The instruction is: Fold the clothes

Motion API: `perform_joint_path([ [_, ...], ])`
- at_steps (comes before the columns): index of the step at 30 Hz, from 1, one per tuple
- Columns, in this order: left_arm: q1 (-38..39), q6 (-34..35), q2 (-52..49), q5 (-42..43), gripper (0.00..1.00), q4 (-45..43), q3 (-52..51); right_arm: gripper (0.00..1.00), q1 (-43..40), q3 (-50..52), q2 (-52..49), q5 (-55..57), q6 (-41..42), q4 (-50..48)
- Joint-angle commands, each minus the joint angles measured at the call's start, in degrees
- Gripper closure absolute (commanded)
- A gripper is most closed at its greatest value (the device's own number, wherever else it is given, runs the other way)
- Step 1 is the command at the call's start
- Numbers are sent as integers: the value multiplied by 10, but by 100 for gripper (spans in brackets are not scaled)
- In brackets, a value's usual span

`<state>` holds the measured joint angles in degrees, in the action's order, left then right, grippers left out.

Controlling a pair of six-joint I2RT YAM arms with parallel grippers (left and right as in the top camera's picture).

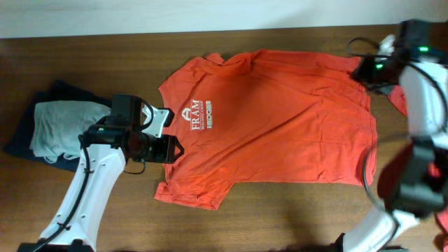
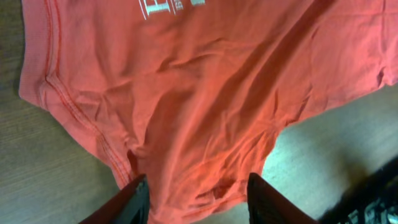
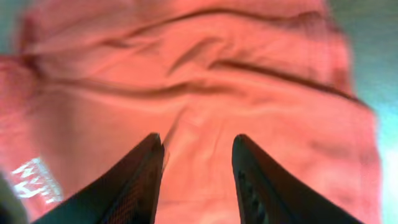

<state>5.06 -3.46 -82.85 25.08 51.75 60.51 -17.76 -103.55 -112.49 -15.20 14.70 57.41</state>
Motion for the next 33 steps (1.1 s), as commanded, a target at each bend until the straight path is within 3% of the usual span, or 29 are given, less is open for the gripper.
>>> perform_joint_path([
  [1,-3,-12,38,4,51,18,35,60,-3,-19,119,-9,-21,41],
  [6,-3,-16,105,-61,52,59,67,59,-3,-19,243,11,-24,145],
  [11,-3,-16,190,-82,47,70,68,48,-3,-7,332,53,-21,249],
  [14,-3,-16,203,-82,47,81,68,43,-3,36,354,54,-7,264],
  [17,-3,-16,196,-82,46,89,63,42,-3,110,360,54,1,246],
  [21,-3,-16,160,-80,46,88,40,39,-16,272,351,61,40,144],
  [26,-3,-16,100,-74,47,95,21,33,-113,433,312,5,64,37],
  [33,2,-16,42,-66,47,87,21,33,-235,512,251,-54,27,-14],
])
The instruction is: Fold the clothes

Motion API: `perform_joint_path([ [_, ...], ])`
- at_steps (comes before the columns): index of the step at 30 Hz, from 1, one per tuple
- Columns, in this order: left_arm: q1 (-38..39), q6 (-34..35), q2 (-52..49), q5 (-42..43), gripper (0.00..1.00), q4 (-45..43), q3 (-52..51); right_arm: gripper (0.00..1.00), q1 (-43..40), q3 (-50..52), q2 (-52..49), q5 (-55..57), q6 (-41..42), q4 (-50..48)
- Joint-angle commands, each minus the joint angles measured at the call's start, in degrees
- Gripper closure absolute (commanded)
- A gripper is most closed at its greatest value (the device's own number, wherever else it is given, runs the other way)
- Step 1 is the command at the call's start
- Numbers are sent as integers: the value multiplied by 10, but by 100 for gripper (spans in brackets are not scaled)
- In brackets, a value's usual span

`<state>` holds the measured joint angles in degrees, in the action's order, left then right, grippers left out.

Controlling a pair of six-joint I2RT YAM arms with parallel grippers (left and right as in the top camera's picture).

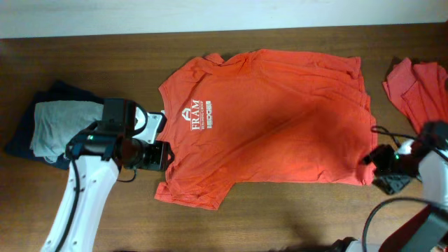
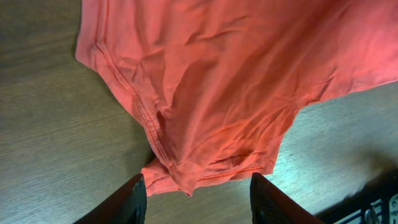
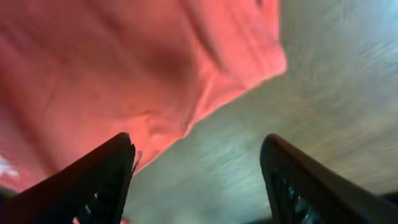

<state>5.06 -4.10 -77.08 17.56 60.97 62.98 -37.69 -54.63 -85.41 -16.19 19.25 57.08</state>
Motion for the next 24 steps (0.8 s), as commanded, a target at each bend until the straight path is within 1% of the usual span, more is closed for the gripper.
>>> perform_joint_path([
  [1,4,-9,-21,9,47,-9,-4,33,-43,29,-25,-44,-19,-15],
  [8,28,-9,-33,9,46,-30,-4,33,-62,75,-55,-44,-22,-71],
  [11,36,-9,-33,8,47,-30,-4,33,-68,83,-59,-28,-2,-95],
  [16,40,-9,-33,8,47,-31,-4,33,-74,84,-59,6,12,-107],
  [21,40,-9,-33,8,47,-31,-4,33,-74,92,-59,8,38,-147],
  [22,40,-9,-33,8,46,-31,-4,34,-74,95,-59,8,38,-156],
  [24,40,-9,-33,8,47,-31,-4,38,-74,103,-59,8,38,-165],
])
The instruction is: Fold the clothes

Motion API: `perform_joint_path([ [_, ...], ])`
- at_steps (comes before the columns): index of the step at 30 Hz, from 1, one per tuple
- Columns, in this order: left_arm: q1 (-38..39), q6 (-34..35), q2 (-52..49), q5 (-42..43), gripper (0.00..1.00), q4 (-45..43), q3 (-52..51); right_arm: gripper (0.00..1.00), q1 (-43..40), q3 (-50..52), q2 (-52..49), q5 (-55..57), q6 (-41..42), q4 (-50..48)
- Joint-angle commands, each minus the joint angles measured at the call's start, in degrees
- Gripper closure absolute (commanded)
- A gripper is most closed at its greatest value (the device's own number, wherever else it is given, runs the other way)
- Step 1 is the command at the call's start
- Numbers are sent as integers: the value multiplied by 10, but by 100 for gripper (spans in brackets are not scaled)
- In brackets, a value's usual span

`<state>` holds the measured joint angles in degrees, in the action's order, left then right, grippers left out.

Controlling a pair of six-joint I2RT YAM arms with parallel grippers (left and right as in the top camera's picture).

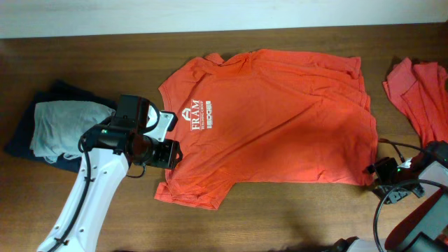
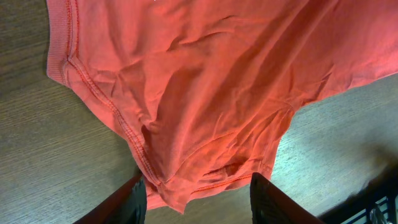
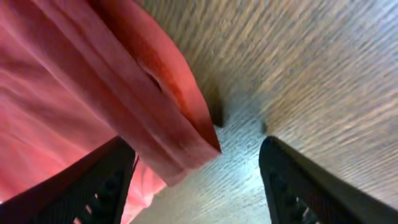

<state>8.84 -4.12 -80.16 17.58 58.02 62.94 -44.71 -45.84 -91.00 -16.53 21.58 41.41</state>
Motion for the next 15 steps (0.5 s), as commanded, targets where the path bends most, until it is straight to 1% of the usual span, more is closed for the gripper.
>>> perform_joint_path([
  [1,2,-9,-2,8,47,-1,-3,40,-3,19,-3,14,14,-12],
  [5,2,-9,-2,8,46,-1,-3,58,-4,31,-3,47,15,-28],
  [7,2,-9,-2,8,47,-1,-3,72,-4,31,-3,63,26,-36],
  [9,2,-9,-2,8,46,-1,-3,78,-4,26,-2,68,30,-45],
  [12,2,-9,-2,8,47,0,-3,80,-4,9,3,97,30,-39],
  [14,2,-9,-2,8,47,0,-3,78,-4,0,10,116,29,-30],
  [15,2,-9,-2,8,47,-1,-3,75,-3,-3,13,122,30,-27],
])
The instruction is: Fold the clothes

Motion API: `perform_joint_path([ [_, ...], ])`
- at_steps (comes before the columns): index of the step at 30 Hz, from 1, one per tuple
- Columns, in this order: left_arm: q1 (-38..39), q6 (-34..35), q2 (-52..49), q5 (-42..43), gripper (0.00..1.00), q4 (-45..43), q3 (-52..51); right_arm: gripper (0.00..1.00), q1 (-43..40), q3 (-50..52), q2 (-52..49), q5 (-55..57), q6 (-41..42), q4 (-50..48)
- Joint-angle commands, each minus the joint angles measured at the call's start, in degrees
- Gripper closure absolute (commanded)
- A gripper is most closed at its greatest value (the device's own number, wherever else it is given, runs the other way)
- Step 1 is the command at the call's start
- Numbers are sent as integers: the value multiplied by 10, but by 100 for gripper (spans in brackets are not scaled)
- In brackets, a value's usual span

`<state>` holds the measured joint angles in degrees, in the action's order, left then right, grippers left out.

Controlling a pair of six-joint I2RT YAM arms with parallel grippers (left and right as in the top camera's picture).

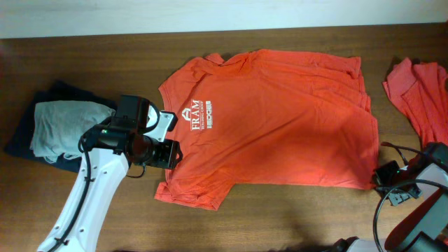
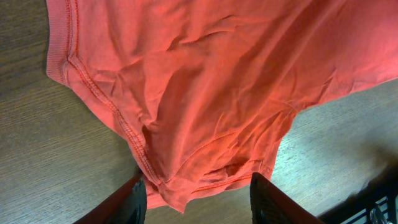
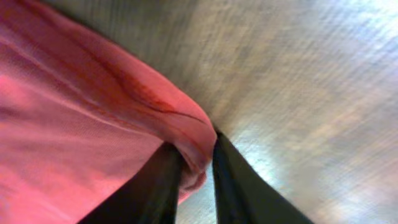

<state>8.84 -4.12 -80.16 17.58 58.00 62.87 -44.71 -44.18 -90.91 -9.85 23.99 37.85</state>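
Note:
An orange T-shirt (image 1: 280, 119) with a white print lies spread flat on the wooden table (image 1: 294, 217). My left gripper (image 1: 166, 152) hangs open over the near left sleeve (image 2: 205, 118). In the left wrist view its fingers (image 2: 134, 199) stand wide on either side of the sleeve's end, and the gripper (image 2: 202, 202) holds nothing. My right gripper (image 1: 380, 176) is at the shirt's near right hem corner. In the right wrist view that gripper (image 3: 198, 171) is shut on a bunched fold of the hem (image 3: 186, 124).
A folded pile of grey and dark blue clothes (image 1: 49, 129) lies at the left, close behind my left arm. Another red-orange garment (image 1: 420, 87) is heaped at the right edge. Cables trail from my right arm near the front right.
My right gripper stood wide open beside the hem corner and is now shut on it. The left gripper and the shirt have not moved.
My right gripper was first open over the shirt's far right part, my left open over the near sleeve. Then the right was at the near right hem corner and the left a little further left. The left returned over the sleeve; the right now grips the hem.

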Motion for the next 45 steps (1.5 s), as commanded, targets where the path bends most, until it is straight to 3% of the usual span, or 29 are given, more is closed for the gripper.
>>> perform_joint_path([
  [1,2,-9,-2,8,46,-1,-3,71,-3,-22,19,56,5,9],
  [4,2,-9,-2,8,46,-1,-3,65,-3,-26,29,56,5,9],
  [14,2,-9,-2,8,46,-1,-3,65,-3,-56,41,53,14,9],
  [19,2,-9,-2,8,46,-2,-3,65,-1,-61,41,-25,-5,46],
  [25,2,-9,-2,8,46,-3,-3,87,12,-54,41,-15,-23,105],
  [28,2,-9,-2,8,46,-3,-3,76,12,-43,41,5,-23,114],
  [38,2,-9,-2,7,46,-3,-3,76,12,43,41,52,21,9],
  [45,2,-9,-2,6,45,-3,-3,76,10,47,41,97,41,-54],
])
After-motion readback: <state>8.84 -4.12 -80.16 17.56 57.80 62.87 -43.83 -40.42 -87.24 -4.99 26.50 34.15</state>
